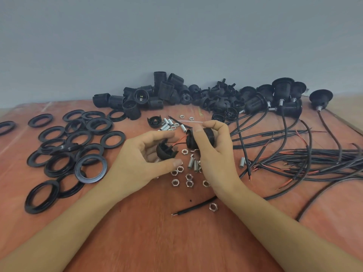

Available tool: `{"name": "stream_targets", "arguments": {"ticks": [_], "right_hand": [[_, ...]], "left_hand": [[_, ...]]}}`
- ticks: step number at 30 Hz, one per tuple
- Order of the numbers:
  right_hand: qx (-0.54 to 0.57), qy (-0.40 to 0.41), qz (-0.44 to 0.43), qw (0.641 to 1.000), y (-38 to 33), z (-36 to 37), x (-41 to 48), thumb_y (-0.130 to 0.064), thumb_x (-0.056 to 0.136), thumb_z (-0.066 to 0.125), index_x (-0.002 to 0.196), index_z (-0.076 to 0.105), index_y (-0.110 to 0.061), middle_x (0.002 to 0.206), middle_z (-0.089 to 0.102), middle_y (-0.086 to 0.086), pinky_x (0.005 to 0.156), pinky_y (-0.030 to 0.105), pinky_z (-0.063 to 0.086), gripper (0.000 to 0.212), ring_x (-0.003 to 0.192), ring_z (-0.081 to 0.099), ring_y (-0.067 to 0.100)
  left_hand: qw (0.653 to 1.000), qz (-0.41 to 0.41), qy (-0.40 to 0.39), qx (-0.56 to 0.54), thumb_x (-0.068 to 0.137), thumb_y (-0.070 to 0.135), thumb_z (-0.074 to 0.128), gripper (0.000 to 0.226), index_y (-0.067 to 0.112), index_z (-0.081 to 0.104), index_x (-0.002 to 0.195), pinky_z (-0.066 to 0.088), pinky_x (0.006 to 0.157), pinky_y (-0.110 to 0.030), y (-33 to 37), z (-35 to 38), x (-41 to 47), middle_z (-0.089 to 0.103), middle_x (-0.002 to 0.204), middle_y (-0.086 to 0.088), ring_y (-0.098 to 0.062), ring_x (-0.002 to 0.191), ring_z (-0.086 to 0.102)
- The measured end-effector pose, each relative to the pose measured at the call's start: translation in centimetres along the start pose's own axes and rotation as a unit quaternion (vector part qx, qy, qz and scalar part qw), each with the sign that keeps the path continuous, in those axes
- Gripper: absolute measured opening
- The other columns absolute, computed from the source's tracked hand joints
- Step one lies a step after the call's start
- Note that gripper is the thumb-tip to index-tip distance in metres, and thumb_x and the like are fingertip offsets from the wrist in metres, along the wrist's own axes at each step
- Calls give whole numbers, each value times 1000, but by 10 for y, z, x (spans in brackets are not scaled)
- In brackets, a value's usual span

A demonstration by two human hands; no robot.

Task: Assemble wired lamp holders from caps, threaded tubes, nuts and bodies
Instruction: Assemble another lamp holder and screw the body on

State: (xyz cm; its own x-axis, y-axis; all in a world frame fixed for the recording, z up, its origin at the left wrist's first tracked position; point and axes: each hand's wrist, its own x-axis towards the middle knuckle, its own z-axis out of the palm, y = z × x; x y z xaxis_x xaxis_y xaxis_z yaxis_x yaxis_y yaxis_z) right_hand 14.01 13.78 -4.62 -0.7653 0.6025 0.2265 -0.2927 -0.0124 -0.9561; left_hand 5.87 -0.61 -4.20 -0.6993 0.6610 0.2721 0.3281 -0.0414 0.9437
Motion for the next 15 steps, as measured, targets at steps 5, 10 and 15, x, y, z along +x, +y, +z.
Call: {"name": "stream_targets", "arguments": {"ticks": [5, 10, 15], "right_hand": [[-33, -9, -20, 999, -4, -3, 6, -28, 102, 48, 112, 60, -14, 80, 64, -6, 50, 18, 48, 21, 60, 55, 7], [-67, -53, -53, 995, -5, -4, 2, -20, 106, 40, 121, 63, -16, 97, 65, 5, 67, 26, 55, 29, 77, 57, 18], [-92, -73, -75, 990, -4, -1, -1, -21, 104, 43, 128, 61, -16, 110, 60, 5, 92, 41, 51, 32, 98, 58, 13]], "left_hand": [[1000, -20, 7, 20, 72, 40, 72, 53, 29, 62, 122, 55, 69, -17, 0, 2, 2, 76, 89, 5, -8, 77, 71], [995, -5, -49, 83, 88, 47, 60, 49, 35, 50, 135, 48, 52, -17, -1, 8, -1, 61, 67, 13, -2, 55, 58], [995, -16, -82, 62, 92, 46, 55, 45, 34, 50, 135, 45, 48, -17, -1, 7, -1, 57, 69, 12, -3, 55, 55]]}}
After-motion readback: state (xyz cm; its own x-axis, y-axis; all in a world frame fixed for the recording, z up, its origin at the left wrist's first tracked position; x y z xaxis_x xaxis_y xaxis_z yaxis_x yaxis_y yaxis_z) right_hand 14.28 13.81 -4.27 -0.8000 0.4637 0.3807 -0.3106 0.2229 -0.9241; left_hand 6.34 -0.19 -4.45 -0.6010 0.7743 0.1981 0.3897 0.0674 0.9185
